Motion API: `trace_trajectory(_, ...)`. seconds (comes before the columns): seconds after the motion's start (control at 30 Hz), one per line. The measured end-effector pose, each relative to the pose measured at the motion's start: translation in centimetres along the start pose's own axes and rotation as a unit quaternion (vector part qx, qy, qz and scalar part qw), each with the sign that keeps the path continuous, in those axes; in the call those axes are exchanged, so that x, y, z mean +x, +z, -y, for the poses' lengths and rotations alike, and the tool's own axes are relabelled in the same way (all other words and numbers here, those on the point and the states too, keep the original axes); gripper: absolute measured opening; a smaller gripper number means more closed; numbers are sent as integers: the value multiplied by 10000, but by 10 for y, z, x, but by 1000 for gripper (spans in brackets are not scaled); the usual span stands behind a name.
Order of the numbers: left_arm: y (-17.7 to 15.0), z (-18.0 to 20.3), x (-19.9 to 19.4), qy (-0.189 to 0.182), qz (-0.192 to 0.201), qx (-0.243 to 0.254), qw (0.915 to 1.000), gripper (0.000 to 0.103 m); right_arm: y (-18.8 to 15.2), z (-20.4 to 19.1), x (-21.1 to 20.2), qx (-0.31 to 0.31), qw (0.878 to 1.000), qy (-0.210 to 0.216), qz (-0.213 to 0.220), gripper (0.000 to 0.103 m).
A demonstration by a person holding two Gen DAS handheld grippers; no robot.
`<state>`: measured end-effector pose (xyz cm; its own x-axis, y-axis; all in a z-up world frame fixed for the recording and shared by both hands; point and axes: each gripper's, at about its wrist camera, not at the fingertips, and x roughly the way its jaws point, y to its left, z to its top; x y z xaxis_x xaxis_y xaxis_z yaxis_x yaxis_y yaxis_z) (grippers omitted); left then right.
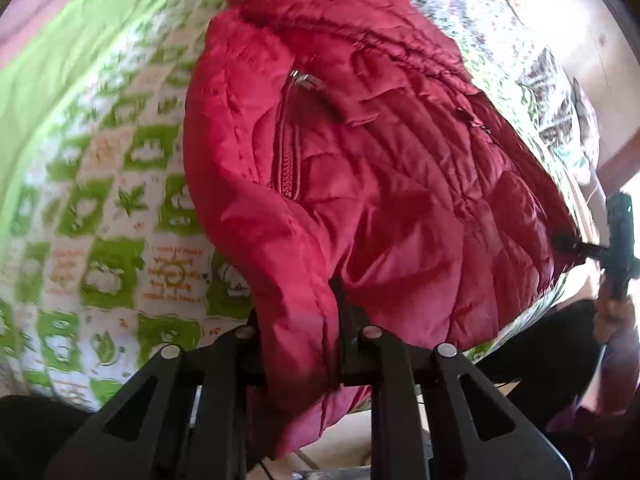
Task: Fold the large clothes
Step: 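Grasp the red jacket's hem with both tools and lift it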
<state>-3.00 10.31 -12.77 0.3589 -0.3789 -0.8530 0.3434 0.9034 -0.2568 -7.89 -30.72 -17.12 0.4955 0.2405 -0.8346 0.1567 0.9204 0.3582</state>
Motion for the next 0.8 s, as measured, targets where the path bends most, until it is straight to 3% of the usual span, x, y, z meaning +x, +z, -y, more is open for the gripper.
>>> trace_trajectory(0.27,15,-7,-44,-370,375,-11,9986,15,-14,-15,-39,-69,9978,612,233,19)
trace_trajectory(0.5,47,-1,-75,-451,1124,-93,9926,14,6,-31,-62,-212,9916,1005,782,18)
trace_trajectory(0.8,90,-1,-94,-511,1662,-185,9846,14,40,-28,-81,37,9813,1321,1397,18)
